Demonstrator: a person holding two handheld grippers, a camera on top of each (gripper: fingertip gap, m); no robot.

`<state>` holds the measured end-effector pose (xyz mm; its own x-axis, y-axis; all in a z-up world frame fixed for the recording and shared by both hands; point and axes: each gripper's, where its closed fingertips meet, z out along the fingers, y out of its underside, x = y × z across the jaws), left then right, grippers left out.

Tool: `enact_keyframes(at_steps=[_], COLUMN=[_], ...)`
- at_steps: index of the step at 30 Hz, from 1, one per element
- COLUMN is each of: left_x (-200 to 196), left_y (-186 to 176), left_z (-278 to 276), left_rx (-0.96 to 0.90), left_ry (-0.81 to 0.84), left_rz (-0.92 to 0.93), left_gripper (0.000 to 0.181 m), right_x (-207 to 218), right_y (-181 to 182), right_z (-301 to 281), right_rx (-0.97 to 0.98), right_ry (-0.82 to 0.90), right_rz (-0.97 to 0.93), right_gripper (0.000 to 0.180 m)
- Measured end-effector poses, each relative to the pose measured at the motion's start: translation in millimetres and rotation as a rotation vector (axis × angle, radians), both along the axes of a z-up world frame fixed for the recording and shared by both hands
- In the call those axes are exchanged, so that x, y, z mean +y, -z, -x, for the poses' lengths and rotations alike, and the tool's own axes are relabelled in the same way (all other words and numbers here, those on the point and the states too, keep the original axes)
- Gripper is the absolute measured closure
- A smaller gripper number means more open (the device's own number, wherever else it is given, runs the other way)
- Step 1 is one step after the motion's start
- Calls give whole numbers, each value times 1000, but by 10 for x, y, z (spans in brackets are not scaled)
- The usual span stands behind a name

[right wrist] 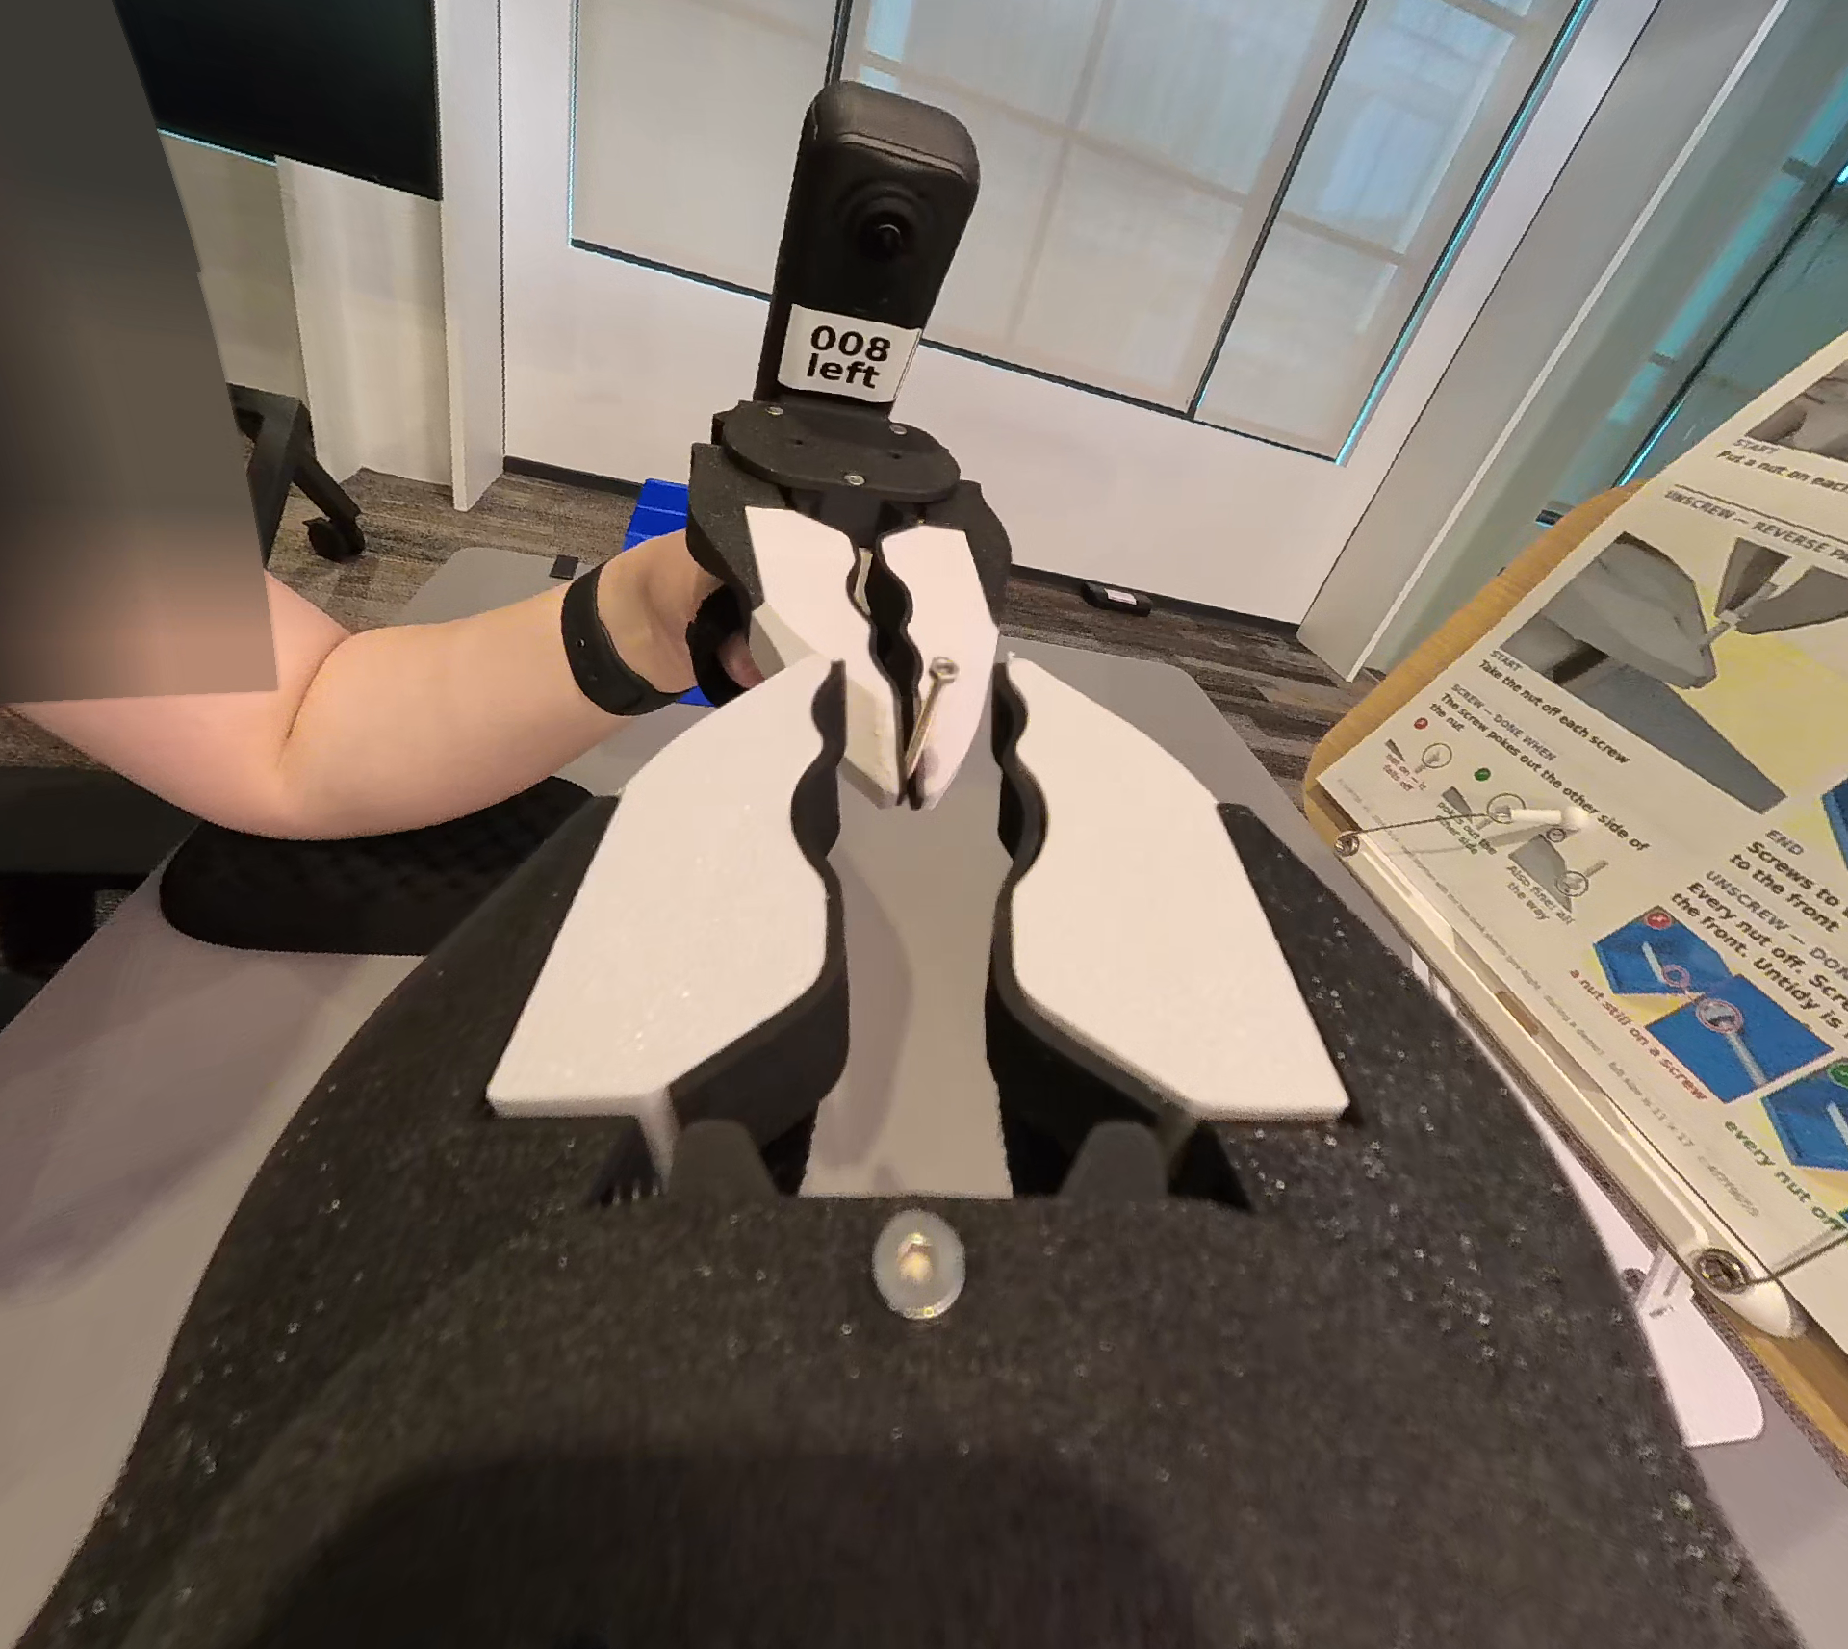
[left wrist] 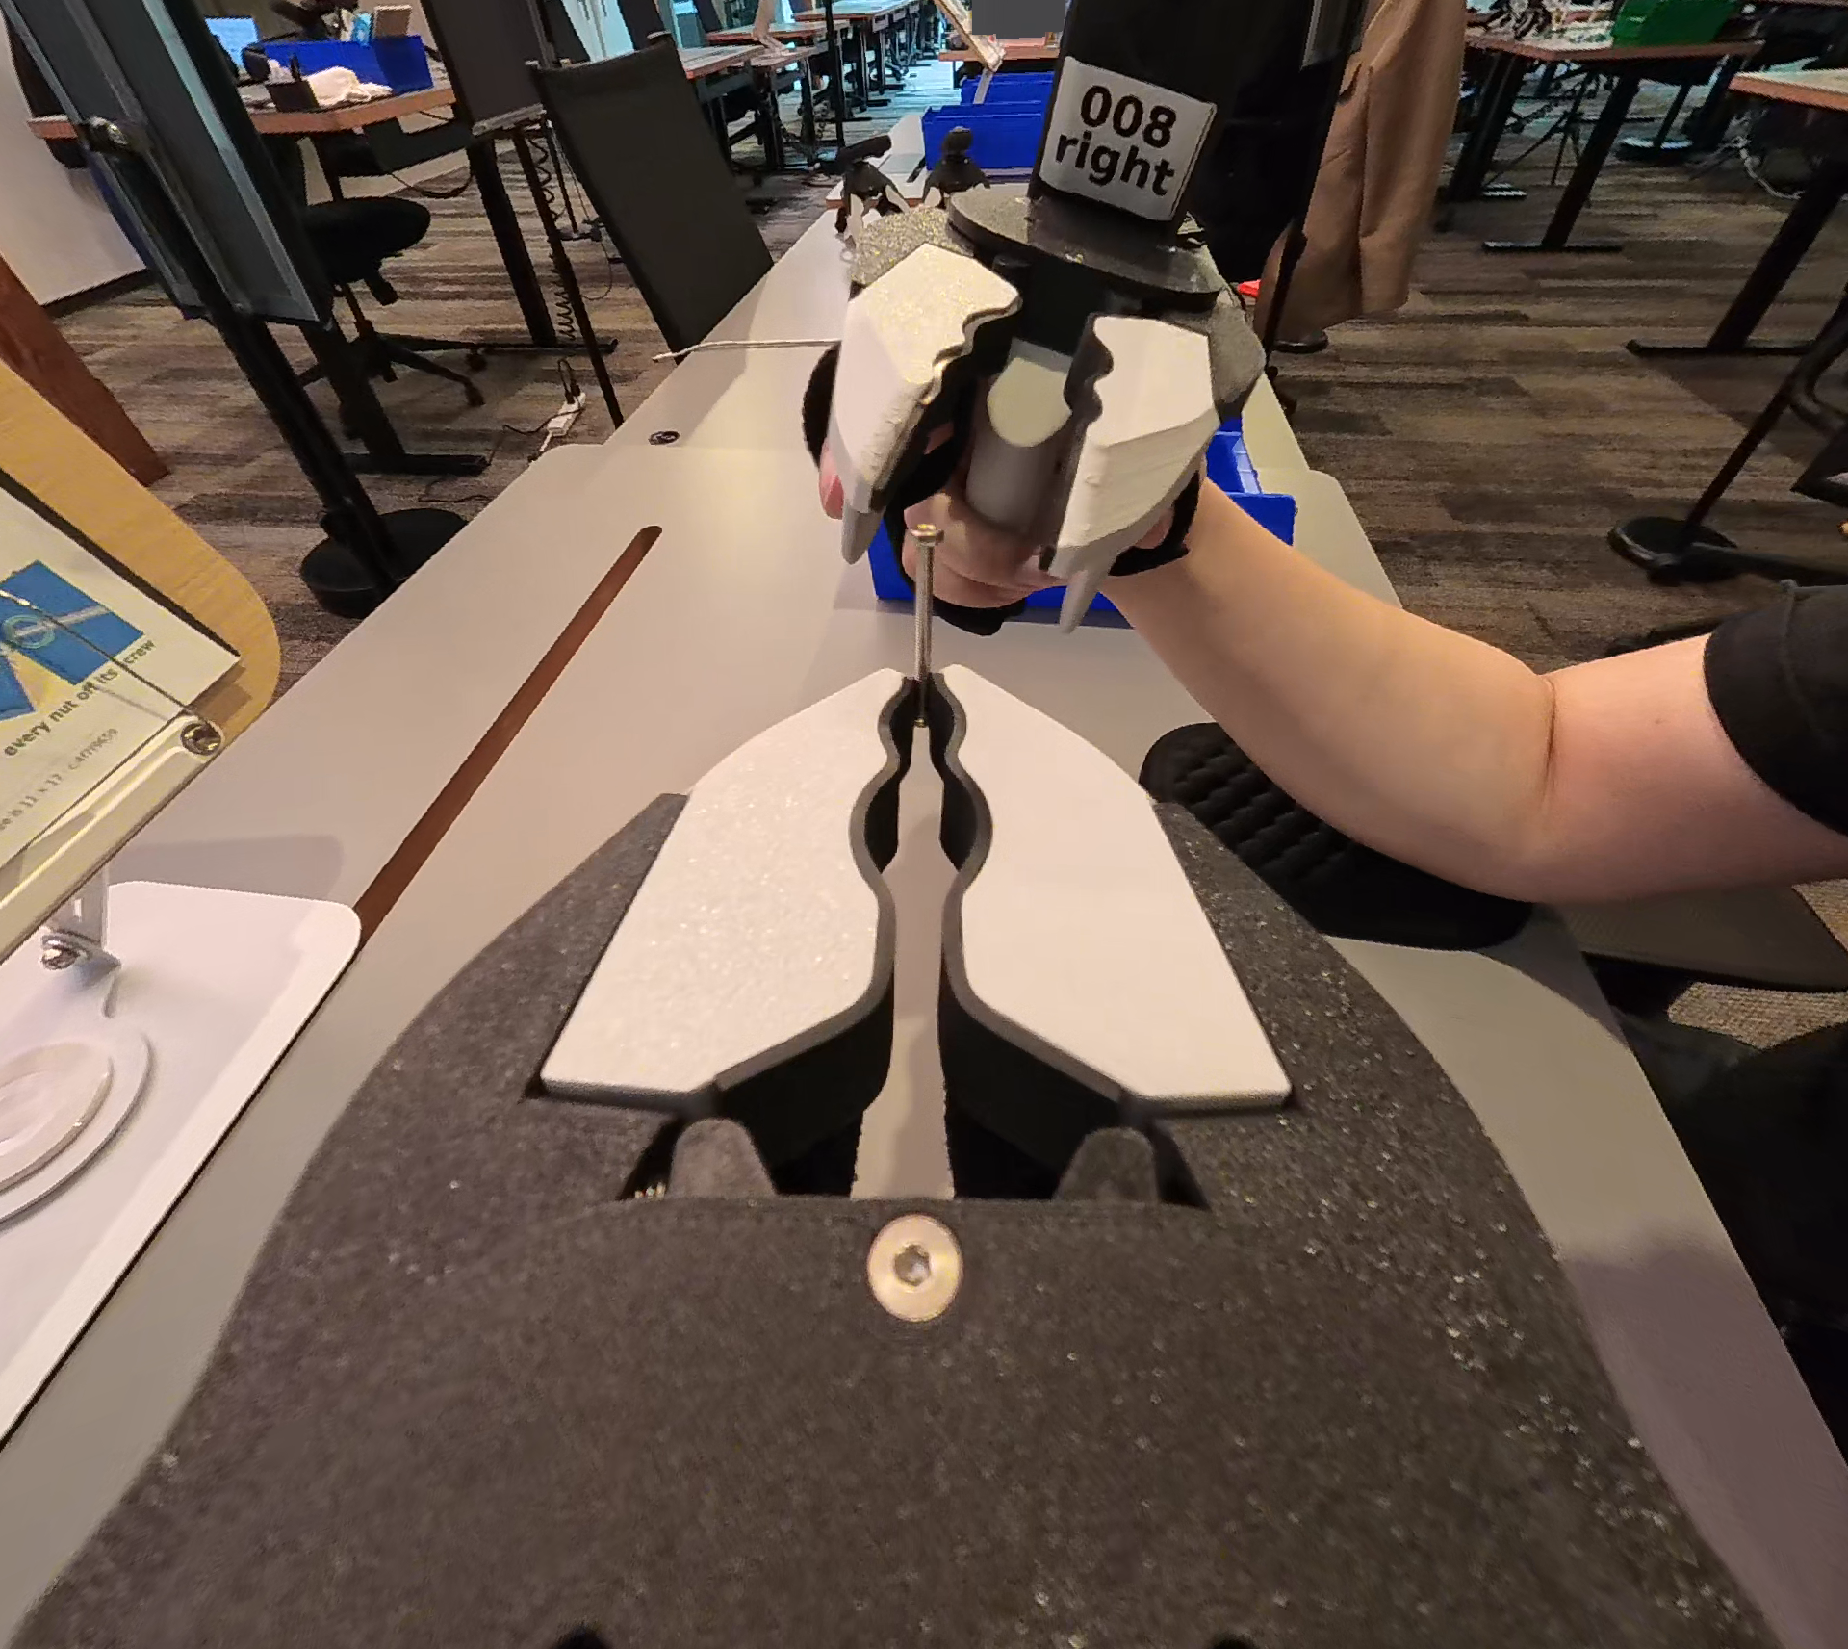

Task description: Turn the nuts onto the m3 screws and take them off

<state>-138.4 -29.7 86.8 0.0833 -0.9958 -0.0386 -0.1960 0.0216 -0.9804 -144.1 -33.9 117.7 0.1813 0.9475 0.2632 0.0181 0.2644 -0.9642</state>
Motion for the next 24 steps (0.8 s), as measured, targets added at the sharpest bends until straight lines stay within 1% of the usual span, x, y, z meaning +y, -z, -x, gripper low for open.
enact_keyframes(at_steps=[24], left_x=[-16], left_y=[-30], left_z=[22], left_rx=[1], left_ry=[-3], left_rz=[-6], left_gripper=[179], right_x=[-54], right_y=[2], right_z=[36], right_rx=[-14], right_ry=[-20], right_rz=[-2], right_gripper=[153])
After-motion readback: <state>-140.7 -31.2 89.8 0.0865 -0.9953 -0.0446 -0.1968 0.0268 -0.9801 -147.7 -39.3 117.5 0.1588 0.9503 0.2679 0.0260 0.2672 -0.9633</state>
